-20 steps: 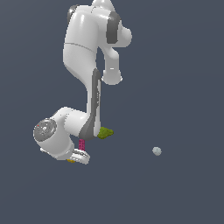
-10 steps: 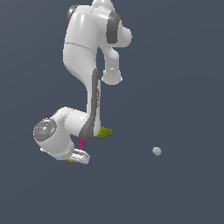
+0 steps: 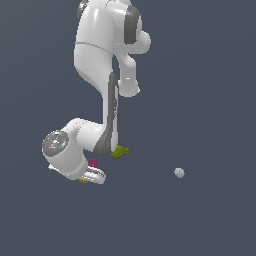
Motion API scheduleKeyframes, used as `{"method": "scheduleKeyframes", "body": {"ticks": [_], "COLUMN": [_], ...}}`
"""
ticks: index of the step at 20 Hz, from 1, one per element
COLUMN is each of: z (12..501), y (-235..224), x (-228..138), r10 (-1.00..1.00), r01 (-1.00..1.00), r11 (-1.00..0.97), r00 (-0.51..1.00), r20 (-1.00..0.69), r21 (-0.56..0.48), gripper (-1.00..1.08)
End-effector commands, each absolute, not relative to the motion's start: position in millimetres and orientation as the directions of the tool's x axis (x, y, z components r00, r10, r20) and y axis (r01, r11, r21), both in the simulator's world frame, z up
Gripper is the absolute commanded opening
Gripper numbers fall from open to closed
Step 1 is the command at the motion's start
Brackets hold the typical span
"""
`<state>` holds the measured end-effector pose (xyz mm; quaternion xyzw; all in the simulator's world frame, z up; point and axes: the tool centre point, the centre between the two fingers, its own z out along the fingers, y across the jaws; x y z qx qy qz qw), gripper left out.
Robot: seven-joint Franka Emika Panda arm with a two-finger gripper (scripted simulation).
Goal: Pick up a designated object from a clutter of objects.
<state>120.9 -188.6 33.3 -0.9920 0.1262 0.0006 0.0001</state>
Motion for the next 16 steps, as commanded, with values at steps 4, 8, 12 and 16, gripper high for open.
{"method": "scheduleKeyframes", "body": {"ticks": [4,8,12,16], "z": [50.4,68.5,91.3,116.3], "y": [-170.9,-151.4,-127.4,-100.9], "x": [109.5,96.6,80.5,62.9], "r10": [-0.250,-0.249,-0.249,-0.249], "r01": [-0.250,-0.249,-0.249,-0.249], "r11": [-0.968,-0.968,-0.968,-0.968], "r00": [0.968,0.968,0.968,0.968], "r20": [0.000,0.000,0.000,0.000], "r21": [0.000,-0.001,-0.001,-0.001], "gripper": [-1.00,-1.00,-1.00,-1.00]}}
